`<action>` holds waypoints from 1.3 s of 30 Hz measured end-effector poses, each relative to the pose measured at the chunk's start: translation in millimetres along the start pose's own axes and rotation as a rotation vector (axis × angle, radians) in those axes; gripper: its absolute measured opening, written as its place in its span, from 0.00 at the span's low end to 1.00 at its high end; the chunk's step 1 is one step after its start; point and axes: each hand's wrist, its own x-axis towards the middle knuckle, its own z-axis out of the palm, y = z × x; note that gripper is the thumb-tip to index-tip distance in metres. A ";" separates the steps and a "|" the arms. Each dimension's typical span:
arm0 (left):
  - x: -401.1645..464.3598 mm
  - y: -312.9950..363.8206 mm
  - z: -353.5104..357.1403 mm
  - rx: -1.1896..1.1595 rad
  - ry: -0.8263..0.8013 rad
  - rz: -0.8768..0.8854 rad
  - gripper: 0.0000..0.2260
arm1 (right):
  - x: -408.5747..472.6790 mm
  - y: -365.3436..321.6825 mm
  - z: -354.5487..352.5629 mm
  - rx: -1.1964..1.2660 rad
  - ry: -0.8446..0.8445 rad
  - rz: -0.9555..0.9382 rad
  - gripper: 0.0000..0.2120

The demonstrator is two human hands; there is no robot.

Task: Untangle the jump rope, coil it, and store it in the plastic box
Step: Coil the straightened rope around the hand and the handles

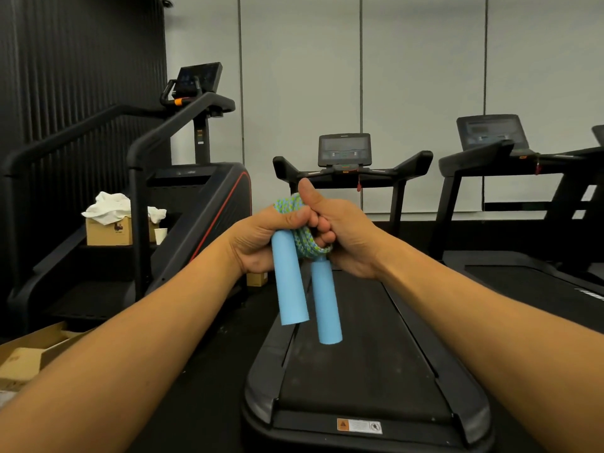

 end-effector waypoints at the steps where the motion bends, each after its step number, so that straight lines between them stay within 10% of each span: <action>1: 0.7 0.6 1.2 0.001 0.026 0.000 0.16 | 1.0 0.0 -0.1 -0.023 0.026 -0.021 0.24; 21: 40.0 -4.3 35.4 0.135 0.471 0.165 0.13 | 12.0 -10.1 -21.6 -0.238 0.329 -0.258 0.17; 30: 45.1 -11.5 37.6 0.627 0.555 0.200 0.12 | 18.2 -3.2 -37.3 -0.424 0.465 -0.340 0.14; 39: 40.6 -15.0 44.7 0.433 0.536 -0.023 0.13 | 19.7 -7.3 -29.3 -0.107 0.576 -0.073 0.17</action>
